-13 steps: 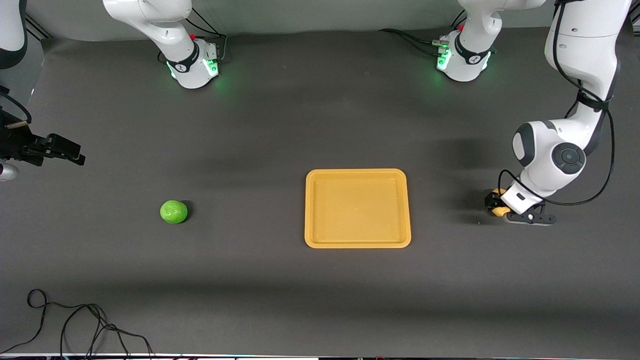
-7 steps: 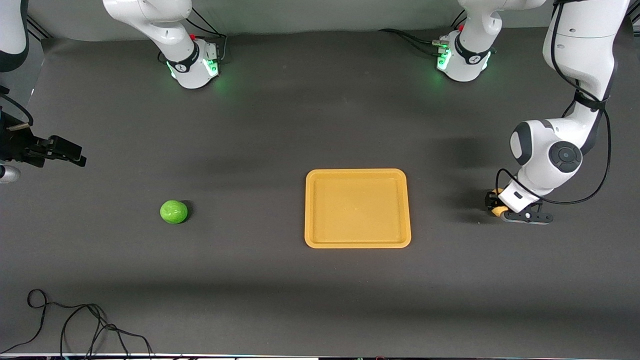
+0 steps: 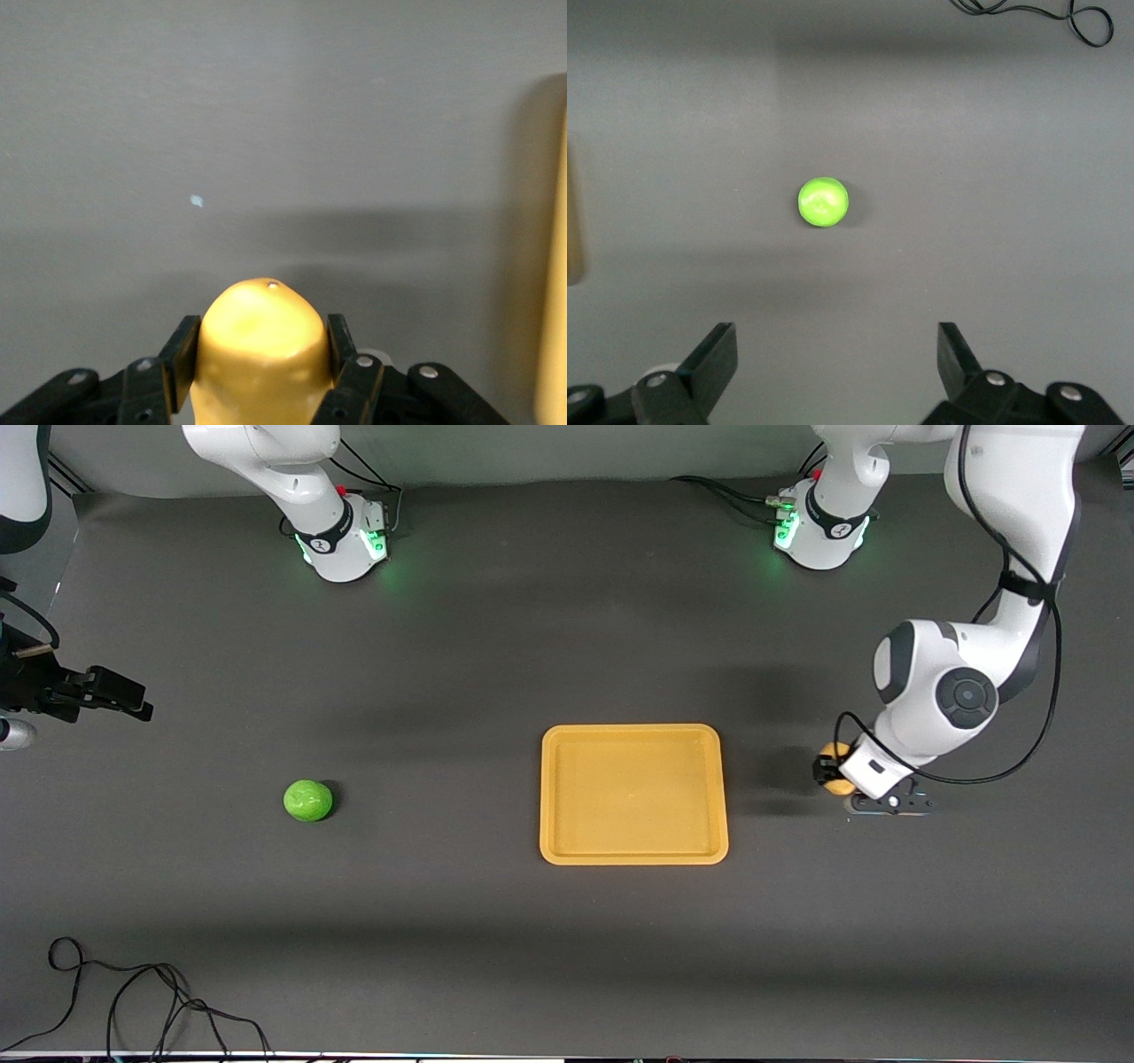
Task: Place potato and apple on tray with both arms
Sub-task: 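Carry the potato onto the yellow tray with the left gripper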
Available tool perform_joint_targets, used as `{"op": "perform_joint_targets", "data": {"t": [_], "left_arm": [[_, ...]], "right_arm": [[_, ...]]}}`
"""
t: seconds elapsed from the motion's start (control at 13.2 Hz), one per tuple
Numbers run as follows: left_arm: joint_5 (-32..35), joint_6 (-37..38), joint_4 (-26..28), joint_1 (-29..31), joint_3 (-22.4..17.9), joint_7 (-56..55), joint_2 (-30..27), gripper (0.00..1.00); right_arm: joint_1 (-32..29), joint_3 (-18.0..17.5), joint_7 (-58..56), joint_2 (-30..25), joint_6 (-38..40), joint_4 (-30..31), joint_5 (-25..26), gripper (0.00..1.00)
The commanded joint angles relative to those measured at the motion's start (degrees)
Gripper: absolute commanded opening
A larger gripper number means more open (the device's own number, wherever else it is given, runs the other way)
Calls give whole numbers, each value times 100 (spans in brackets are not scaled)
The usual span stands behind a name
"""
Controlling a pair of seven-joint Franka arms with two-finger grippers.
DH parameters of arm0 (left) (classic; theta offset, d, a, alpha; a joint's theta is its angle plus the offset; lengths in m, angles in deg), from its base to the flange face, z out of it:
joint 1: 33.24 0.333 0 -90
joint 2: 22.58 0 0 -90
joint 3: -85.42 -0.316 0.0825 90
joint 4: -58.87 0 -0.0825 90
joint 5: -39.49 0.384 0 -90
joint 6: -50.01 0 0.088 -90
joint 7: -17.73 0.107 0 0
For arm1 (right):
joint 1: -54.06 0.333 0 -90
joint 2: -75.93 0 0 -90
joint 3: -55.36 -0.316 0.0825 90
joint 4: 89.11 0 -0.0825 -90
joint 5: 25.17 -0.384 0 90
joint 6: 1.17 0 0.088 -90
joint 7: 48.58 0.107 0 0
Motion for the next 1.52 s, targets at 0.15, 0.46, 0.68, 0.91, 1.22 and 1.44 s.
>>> {"op": "perform_joint_targets", "data": {"t": [0.15, 0.46, 0.68, 0.91, 1.22, 1.44], "left_arm": [[-41, 417, -631, -800, 232, -1644, 163, 50], [-32, 84, -1237, -1522, 232, -2866, 822, 50], [3, -372, -1476, -1857, 223, -3421, 1306, 49], [55, -830, -1476, -1954, 206, -3598, 1622, 49], [187, -1016, -1476, -1936, 171, -3598, 1781, 49], [249, -1191, -1476, -1928, 162, -3590, 1861, 50]], "right_arm": [[-7, 21, -146, 30, -44, -32, -73, 100], [-7, 21, -146, 30, -44, -24, -73, 100], [-15, 21, -146, 21, -44, 3, -73, 100], [-24, 21, -146, 21, -44, 3, -73, 100], [-24, 21, -146, 21, -45, 3, -73, 100], [-24, 21, -146, 21, -44, 3, -73, 100]]}}
